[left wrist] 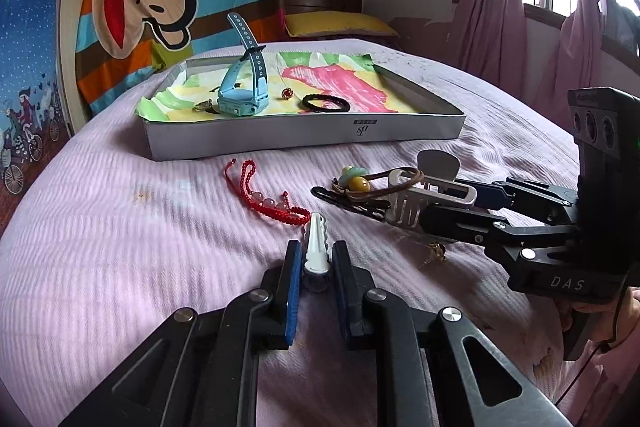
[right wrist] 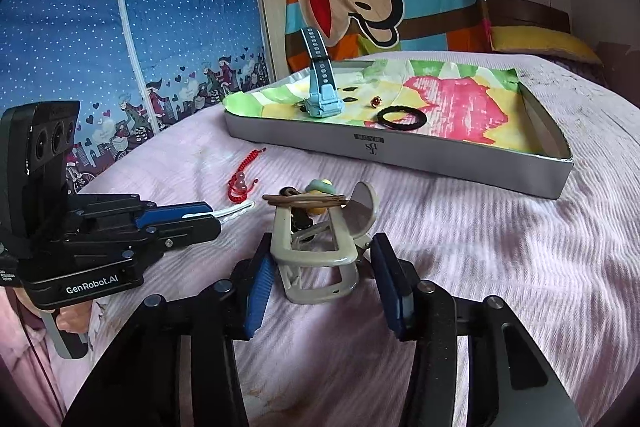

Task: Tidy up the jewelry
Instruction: 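Grasp the white hair clip with the left tool while the right tool grasps the beige claw clip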

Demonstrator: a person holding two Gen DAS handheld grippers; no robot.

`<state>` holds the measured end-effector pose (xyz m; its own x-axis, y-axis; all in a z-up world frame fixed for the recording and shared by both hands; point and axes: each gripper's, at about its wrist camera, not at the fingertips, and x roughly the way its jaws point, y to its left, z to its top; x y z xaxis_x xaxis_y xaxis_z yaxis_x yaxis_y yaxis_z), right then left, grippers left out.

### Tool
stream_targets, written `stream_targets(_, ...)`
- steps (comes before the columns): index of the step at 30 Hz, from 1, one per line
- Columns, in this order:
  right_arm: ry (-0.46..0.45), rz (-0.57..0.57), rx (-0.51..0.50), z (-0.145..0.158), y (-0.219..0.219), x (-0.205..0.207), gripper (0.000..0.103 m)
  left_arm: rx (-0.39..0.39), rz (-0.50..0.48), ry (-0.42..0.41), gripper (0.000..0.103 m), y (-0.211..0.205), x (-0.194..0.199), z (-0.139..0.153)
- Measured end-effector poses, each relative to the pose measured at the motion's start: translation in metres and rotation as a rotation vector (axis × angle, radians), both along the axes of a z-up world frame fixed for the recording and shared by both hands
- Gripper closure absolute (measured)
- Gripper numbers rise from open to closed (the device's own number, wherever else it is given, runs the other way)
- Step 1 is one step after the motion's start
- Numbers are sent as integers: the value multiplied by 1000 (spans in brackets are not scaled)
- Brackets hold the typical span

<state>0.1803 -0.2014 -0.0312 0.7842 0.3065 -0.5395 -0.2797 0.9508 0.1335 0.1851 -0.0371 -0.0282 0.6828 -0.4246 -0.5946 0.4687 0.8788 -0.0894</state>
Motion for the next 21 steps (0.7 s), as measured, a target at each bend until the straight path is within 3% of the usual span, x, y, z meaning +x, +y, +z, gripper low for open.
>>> stream_targets(9, 14, -31, -32, 13, -2, -25, 60, -39, -7, -7, 88, 5, -10, 8)
stream_targets(21, -55, -59, -50, 32, -11, -57, 61, -87, 1, -57, 88, 13, -36, 28)
